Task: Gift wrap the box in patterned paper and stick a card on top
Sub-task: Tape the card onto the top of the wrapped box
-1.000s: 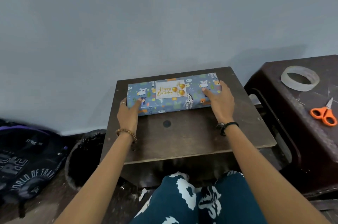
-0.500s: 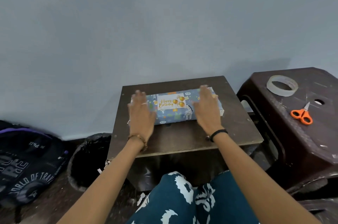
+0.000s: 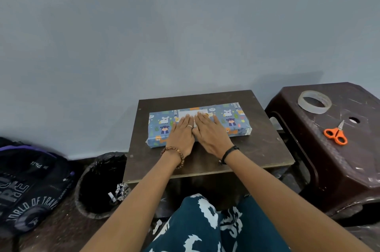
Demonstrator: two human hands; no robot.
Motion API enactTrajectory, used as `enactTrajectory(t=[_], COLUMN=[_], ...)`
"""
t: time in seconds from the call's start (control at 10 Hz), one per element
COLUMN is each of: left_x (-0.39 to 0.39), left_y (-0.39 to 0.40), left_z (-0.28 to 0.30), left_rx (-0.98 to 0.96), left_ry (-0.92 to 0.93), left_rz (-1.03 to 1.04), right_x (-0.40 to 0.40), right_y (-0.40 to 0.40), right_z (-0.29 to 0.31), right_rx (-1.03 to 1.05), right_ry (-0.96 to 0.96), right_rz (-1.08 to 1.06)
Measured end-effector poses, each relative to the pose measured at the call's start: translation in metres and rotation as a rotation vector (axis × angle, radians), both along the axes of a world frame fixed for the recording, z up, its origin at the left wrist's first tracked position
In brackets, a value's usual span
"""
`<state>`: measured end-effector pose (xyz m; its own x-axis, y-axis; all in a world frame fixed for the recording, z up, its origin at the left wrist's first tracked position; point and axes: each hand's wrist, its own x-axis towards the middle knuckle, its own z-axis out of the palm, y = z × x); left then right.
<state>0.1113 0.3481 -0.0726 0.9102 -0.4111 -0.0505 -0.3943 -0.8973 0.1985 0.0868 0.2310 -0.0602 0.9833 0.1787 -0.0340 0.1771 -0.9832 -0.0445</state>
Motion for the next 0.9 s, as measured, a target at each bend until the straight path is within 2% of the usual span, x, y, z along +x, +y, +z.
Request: enactTrajectory(t=[0.3,0.4,0.5,0.7,0.8,0.9], left_x=[0.0,0.004,0.004,-0.014,-0.019,-0.017], left_y=[0.0,-0.003,0.0,0.056,0.088,0.105], left_z=[0.003,0.015,0.025,0.039,0.049,0.061], left_rx=[0.01,0.055,0.085,0.114,0.299,0.358], left_ry=[0.058,0.129,0.187,-0.067,-0.151,-0.257], left_rz=[0.004,-0.007,-0.006,0.126,0.132,0.084], right_x=[-0.015,-0.01,-0.011,-0.034,-0.038,-0.042], right_y=[-0.004,-0.004,-0.015,-0.05,-0.063,-0.063], right_z=[-0.005,0.008,0.027,0.05,0.055,0.065], right_rx=[0.063,0.075,0.209,0.42,0.441,0.436], right_ry=[0.032,0.108,0.213,-0.024,-0.067,-0.136], right_rz=[-0.069,-0.046,-0.042,-0.284,-0.351,-0.367])
